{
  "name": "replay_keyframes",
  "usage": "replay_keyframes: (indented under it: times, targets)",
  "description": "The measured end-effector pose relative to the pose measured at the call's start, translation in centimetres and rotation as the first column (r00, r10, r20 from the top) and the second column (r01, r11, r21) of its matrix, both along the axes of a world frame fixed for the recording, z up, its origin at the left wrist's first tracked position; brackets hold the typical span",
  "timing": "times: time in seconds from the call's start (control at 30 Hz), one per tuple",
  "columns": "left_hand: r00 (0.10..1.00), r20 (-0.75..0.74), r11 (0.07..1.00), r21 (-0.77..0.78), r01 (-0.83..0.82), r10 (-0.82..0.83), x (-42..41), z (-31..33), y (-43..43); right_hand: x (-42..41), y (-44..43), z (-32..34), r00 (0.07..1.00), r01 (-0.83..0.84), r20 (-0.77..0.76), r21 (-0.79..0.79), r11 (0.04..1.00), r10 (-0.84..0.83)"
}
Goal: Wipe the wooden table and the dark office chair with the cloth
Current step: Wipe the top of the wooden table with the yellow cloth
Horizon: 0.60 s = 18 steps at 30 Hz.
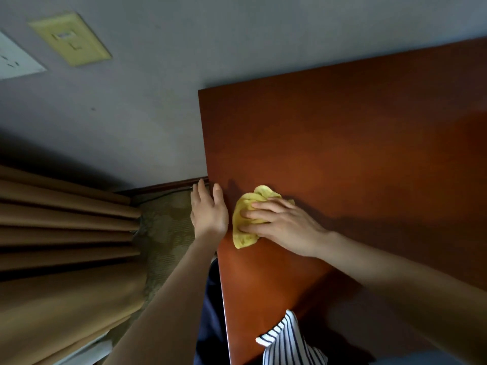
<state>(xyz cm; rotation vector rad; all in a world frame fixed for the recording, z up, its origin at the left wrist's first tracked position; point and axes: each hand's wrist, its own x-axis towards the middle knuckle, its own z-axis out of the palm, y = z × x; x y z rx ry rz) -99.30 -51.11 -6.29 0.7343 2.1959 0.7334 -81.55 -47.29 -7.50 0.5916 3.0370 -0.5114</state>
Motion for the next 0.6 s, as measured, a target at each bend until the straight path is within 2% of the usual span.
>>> replay_keyframes:
  times: [0.13, 0.27, 0.47, 0.6]
  targets:
    - [0.997, -0.065, 0.999, 0.018, -0.043, 0.044, -0.6, -1.2, 2.2, -3.5, 4.3, -0.2, 0.995, 0.092, -0.039, -0.039, 0.995, -0.093]
    - [0.991, -0.075, 0.993, 0.035, -0.111, 0.113, -0.2, -2.5, 3.0, -7.0, 8.5, -0.9, 0.986, 0.167, 0.005, -0.016, 0.986, -0.167]
    - [0.978, -0.201, 0.998, 0.016, -0.053, 0.055, -0.2, -3.5, 3.4, -11.3, 13.8, -1.2, 0.972, 0.230, -0.047, 0.026, 0.973, -0.228]
    - [0.968, -0.248, 0.999, -0.025, -0.032, 0.025, -0.4, -3.8, 3.9, -14.9, 17.7, -1.3, 0.968, 0.251, -0.022, -0.003, 0.968, -0.251]
